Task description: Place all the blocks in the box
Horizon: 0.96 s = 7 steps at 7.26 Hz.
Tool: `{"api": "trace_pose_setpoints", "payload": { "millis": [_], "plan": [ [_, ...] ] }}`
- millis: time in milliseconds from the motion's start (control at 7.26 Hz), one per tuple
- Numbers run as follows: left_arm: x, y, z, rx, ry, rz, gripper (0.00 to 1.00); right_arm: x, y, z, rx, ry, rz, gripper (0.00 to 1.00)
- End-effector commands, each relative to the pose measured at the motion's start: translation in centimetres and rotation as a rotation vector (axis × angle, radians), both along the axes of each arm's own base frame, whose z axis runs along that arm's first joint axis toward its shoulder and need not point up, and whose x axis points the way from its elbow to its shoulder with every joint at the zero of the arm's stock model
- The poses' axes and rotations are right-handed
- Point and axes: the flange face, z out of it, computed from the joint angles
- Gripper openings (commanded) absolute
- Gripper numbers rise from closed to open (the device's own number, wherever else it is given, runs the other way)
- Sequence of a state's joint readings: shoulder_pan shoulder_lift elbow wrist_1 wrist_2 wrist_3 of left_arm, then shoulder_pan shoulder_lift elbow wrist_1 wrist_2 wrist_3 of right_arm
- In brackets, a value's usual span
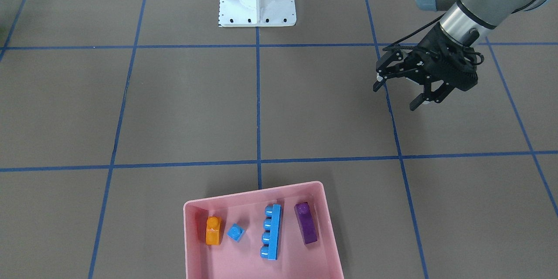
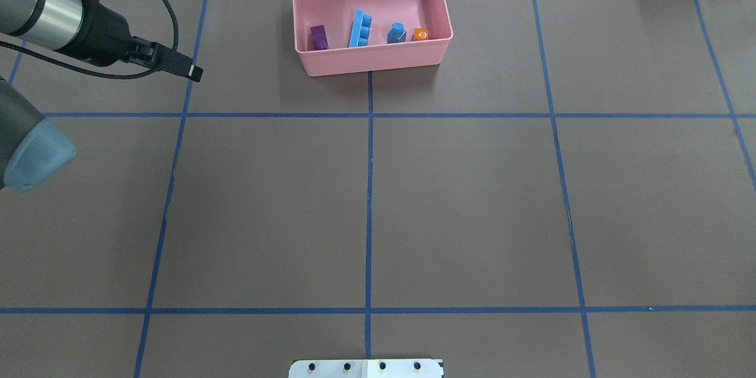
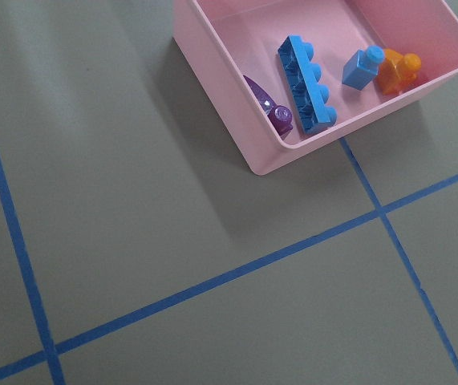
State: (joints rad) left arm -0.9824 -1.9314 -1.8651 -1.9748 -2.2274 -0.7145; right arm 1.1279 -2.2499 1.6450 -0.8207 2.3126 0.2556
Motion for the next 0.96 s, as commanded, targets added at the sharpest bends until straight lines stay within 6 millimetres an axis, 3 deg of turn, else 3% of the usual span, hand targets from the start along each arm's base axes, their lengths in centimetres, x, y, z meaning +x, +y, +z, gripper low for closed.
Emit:
{"api": "trace_pose_setpoints", "payload": {
  "millis": [0,138,276,413,551,827],
  "plan": [
    [0.14,0.02,-0.26,0.005,0.002,0.003,1.00,-1.08,0.15,2.96,-0.039,0.015,-0.065,0.99],
    [0.23,0.05,-0.35,0.005,0.003,0.004,1.00,-1.25,0.17,3.07,-0.041,0.014,-0.074,0.98],
    [0.23,0.05,-0.35,0.005,0.003,0.004,1.00,-1.43,0.17,3.02,-0.038,0.013,-0.082,0.75],
    [0.22,0.05,-0.37,0.007,0.004,0.004,1.00,-1.55,0.17,2.99,-0.033,0.011,-0.091,0.30],
    [0.23,0.05,-0.35,0.005,0.003,0.004,1.00,-1.66,0.18,2.83,-0.018,0.003,-0.099,0.00],
    [0.10,0.10,-0.18,0.004,0.003,0.004,1.00,-1.74,0.26,2.24,0.039,-0.020,-0.108,0.00]
  ]
}}
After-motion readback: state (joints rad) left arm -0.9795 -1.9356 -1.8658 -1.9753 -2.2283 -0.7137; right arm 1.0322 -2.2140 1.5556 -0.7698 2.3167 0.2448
